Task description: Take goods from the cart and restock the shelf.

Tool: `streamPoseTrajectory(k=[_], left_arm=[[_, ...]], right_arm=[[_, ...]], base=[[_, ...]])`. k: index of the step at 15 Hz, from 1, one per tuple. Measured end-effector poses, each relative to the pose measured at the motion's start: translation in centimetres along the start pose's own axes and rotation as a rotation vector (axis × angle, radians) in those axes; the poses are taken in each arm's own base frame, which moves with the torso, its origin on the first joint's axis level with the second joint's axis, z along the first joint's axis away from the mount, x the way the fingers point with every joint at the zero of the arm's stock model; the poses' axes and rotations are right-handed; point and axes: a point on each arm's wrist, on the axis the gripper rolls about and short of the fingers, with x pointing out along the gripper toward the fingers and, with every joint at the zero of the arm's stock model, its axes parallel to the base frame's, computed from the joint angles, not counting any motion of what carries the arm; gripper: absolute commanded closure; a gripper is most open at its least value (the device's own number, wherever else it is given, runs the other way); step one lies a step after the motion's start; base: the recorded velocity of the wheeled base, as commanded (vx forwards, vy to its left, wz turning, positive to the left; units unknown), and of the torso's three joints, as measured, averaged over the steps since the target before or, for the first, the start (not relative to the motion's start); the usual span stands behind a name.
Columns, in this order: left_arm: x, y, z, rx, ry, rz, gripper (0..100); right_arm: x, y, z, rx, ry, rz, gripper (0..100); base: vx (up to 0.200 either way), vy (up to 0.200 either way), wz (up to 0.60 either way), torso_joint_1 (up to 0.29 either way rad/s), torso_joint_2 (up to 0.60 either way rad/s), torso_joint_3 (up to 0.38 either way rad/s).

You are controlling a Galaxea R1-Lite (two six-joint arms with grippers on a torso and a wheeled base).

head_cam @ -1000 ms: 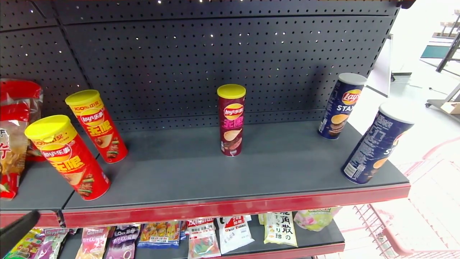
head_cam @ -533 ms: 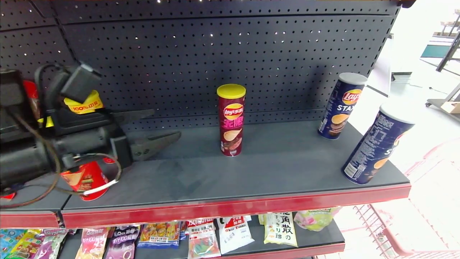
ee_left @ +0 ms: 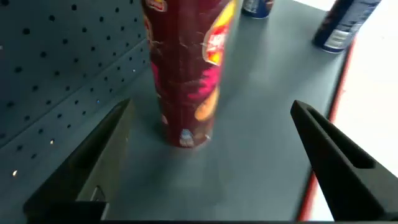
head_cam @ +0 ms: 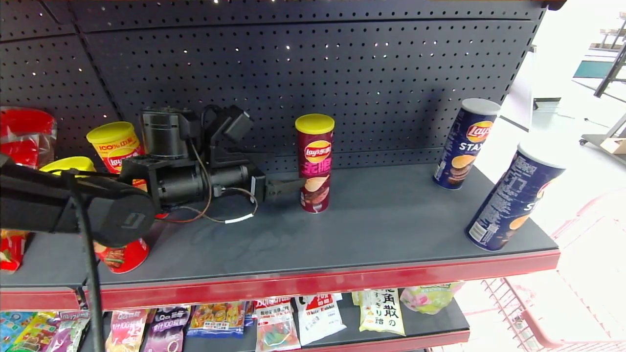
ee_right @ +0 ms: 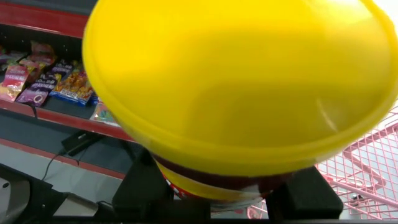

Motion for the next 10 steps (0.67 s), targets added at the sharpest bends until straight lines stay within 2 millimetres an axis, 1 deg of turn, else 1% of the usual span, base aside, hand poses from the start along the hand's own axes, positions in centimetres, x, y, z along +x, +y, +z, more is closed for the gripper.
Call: streamPoseTrajectory(k=[2, 6, 10], left_arm=[[1.3, 0.6, -0.4, -0.001, 0.004, -0.001, 0], [4.2, 1.7, 0.6, 0.027, -0.046, -0.016, 0], [6.4, 2.4, 0.7, 0.035, -0.064, -0.027, 0]], right_arm=[[0.0, 0.0, 0.0, 0.001, -0.002, -0.005, 100], [0.0, 0.0, 0.0, 0.002, -0.002, -0.011, 100], [0.0, 0.0, 0.0, 0.005, 0.000, -0.012, 100]], base=[[0.000, 0.000, 0.00, 0.000, 0.00, 0.000], [0.000, 0.000, 0.00, 0.000, 0.00, 0.000], [0.000, 0.000, 0.00, 0.000, 0.00, 0.000]])
